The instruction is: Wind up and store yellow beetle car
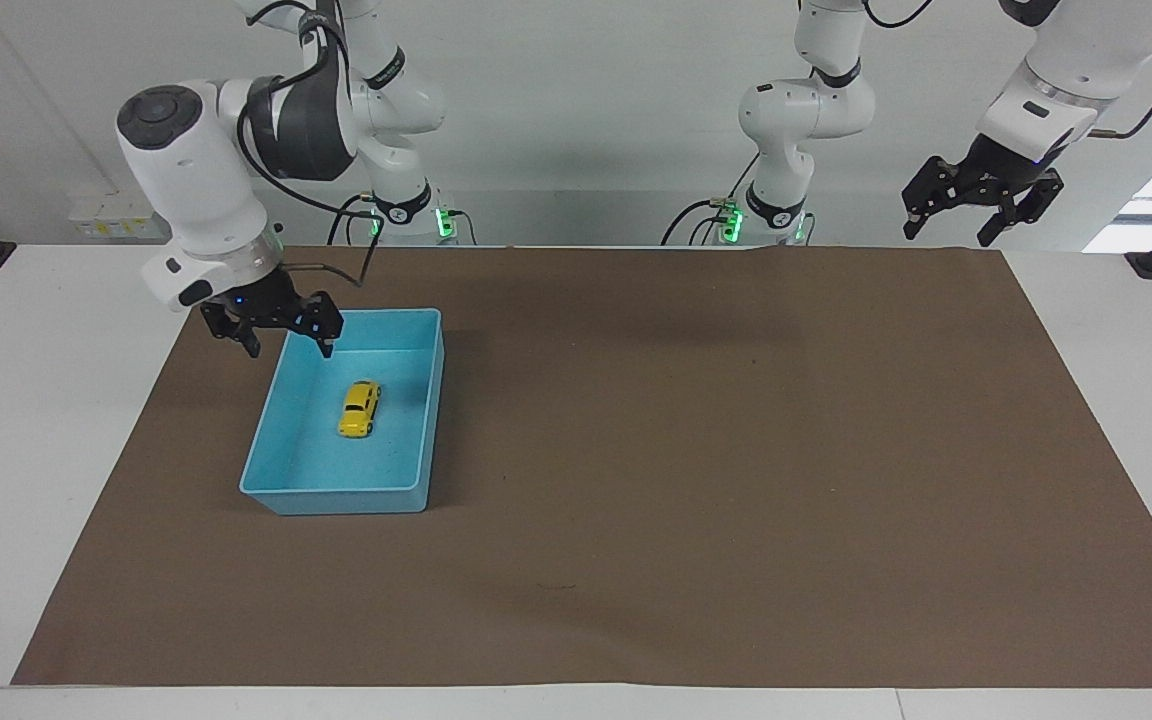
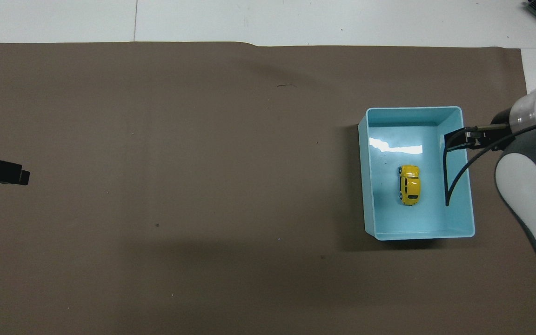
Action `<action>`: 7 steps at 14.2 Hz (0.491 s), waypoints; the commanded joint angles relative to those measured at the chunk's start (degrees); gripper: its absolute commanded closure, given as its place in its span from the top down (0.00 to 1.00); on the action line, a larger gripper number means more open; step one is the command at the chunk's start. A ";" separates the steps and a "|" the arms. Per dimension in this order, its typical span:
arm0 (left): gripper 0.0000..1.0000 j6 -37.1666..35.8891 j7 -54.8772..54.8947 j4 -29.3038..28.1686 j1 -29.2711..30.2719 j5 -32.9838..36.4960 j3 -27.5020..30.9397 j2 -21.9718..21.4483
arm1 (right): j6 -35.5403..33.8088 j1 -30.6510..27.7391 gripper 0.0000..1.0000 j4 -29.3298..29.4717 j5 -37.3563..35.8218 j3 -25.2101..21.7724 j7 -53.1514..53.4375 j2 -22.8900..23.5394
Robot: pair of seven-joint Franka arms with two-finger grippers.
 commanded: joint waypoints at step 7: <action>1.00 -0.41 -0.36 -1.35 0.70 -0.67 -0.23 -1.51 | -11.85 -0.84 1.00 9.04 -0.60 -0.44 0.67 -0.39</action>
